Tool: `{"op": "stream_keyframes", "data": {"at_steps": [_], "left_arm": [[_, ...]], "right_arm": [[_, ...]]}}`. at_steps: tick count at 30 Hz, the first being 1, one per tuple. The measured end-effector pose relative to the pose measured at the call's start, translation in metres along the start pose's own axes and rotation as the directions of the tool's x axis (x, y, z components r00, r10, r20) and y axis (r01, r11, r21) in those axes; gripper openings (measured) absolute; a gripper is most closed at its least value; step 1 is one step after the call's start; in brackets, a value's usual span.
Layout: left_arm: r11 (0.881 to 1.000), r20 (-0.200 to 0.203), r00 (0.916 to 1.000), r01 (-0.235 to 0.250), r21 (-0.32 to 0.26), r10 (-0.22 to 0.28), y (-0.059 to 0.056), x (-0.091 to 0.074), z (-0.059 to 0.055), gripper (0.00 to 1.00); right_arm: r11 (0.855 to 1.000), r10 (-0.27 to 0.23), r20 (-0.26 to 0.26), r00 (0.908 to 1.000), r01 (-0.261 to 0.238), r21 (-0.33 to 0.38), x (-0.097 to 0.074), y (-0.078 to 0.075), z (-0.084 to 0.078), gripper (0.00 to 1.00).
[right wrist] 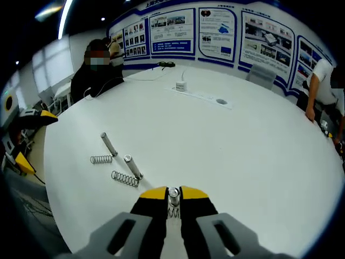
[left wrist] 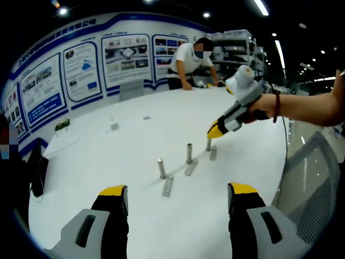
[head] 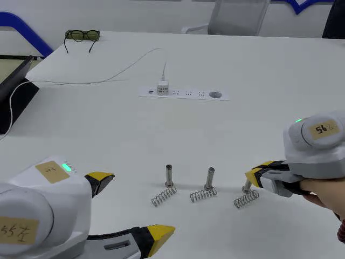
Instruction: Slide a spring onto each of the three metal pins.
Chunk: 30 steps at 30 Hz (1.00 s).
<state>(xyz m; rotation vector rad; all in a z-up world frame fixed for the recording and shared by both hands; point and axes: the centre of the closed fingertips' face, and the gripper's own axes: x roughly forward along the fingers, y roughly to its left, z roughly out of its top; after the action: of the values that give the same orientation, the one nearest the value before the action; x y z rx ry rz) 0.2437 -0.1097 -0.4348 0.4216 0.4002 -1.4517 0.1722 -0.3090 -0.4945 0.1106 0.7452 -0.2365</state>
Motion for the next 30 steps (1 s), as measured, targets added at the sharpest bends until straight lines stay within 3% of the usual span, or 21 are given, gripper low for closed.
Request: {"op": "stream_keyframes", "data": {"at_steps": [7,13,21,30], "left_arm": [[1.0,-0.005,1.0,-0.003,0.002,0.003,0.001,0.0,-0.001,0.76],[1.0,-0.007,1.0,-0.002,0.009,0.002,0.001,0.002,-0.002,0.75],[1.0,-0.024,0.9997,0.003,0.028,-0.002,0.004,0.006,-0.006,0.72],[0.999,-0.044,0.999,0.012,0.044,-0.01,0.01,0.021,-0.011,0.66]], "right_arm": [[1.0,0.008,-0.009,0.9999,-0.007,0.024,0.001,0.0,-0.001,0.1],[1.0,0.011,0.002,0.9999,-0.011,0.021,-0.001,0.0,0.001,0.16],[1.0,0.018,0.088,0.9959,-0.02,0.02,-0.012,0.004,0.016,0.27],[0.996,0.081,0.167,0.9826,-0.086,0.022,-0.022,0.015,0.026,0.43]]}}
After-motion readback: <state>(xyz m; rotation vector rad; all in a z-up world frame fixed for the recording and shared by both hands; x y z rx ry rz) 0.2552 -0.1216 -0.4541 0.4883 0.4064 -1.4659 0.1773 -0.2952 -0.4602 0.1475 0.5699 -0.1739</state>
